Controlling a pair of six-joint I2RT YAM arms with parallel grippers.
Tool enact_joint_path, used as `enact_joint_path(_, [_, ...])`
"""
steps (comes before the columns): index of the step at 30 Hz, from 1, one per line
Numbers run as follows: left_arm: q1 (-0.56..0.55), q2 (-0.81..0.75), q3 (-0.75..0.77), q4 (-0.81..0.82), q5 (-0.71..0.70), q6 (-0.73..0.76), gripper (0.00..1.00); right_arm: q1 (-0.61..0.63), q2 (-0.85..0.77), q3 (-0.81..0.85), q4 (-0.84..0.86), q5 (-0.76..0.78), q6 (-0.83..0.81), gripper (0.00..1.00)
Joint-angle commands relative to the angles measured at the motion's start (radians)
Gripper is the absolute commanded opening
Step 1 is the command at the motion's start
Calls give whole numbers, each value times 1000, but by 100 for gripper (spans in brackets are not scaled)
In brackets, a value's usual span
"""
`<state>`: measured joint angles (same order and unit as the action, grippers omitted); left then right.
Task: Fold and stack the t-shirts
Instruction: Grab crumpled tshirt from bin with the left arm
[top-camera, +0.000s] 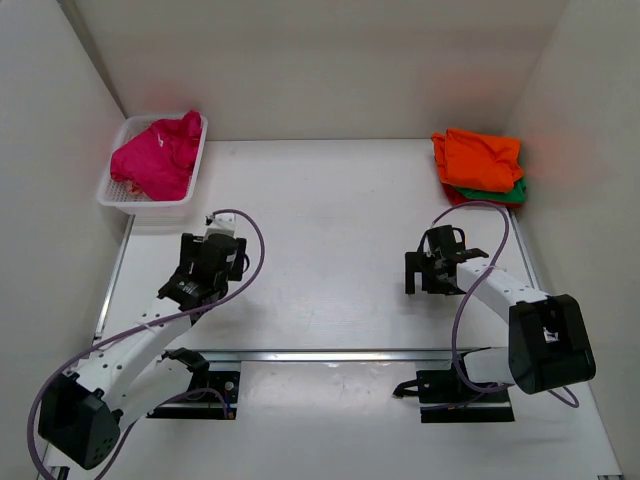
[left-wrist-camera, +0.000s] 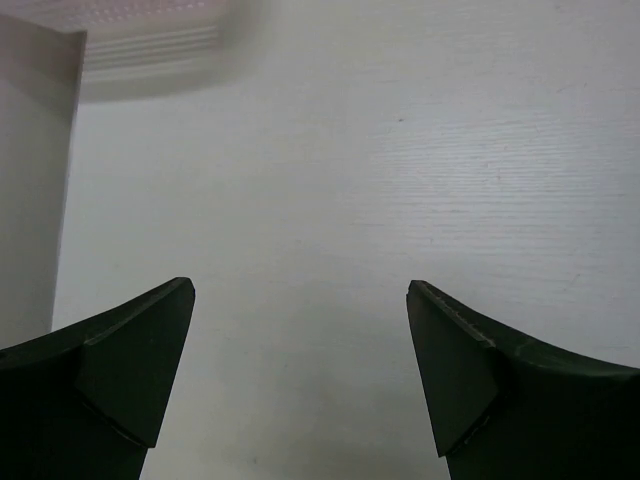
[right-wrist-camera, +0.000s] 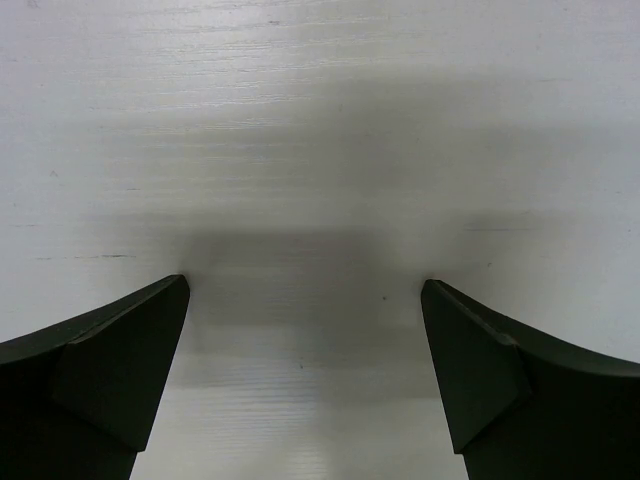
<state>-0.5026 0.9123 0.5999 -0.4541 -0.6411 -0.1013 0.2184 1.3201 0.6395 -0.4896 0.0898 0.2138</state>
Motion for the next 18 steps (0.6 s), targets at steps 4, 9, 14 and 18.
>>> enact_joint_path(4, [87,-79,147,-24,319,190,99,38,-91,-3,-37,112,18,99])
enact_joint_path(9, [179,-17,221,8,409,109,99,38,-324,-38,46,129,35,100])
enact_joint_path(14, [241,314,519,-72,291,114,97,50,-515,-80,86,162,35,99])
enact_joint_path(18, [350,583,884,-145,392,42,73,78,-486,-67,77,177,36,99])
